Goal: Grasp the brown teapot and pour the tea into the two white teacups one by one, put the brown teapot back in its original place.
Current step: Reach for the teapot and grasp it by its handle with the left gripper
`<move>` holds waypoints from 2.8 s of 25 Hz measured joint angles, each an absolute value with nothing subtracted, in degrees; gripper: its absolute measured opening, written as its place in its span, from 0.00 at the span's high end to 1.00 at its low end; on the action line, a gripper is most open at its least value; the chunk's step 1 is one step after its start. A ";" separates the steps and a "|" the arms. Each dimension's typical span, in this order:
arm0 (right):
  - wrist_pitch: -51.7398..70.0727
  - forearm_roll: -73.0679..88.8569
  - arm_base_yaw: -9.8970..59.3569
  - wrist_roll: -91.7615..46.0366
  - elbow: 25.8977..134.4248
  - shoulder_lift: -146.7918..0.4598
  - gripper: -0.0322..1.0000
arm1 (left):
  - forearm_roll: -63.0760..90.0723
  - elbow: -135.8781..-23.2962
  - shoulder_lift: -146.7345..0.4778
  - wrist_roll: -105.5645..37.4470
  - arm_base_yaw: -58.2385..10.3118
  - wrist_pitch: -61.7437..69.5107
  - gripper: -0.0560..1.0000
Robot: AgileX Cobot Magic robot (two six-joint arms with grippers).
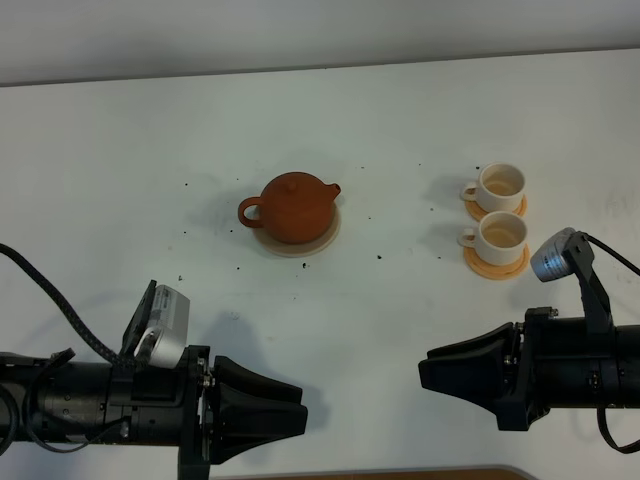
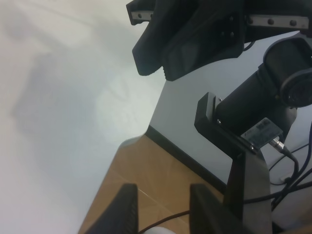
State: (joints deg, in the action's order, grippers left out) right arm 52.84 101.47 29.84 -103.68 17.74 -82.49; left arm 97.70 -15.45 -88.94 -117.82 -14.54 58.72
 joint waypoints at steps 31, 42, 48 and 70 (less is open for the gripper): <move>33.62 74.79 29.84 -74.71 36.04 -81.90 0.74 | 86.82 -30.54 -89.25 -85.45 -9.23 49.36 0.66; 46.48 11.14 29.84 -10.34 44.14 -67.38 0.74 | 63.99 -44.35 -89.25 -58.11 -9.23 46.54 0.66; 60.76 -3.63 32.05 3.45 44.14 -57.14 0.74 | 63.02 -45.30 -89.25 -57.24 -9.23 46.27 0.66; 64.03 0.00 38.69 -3.32 29.85 -20.42 0.74 | 62.89 -45.30 -89.25 -57.18 -9.23 46.32 0.66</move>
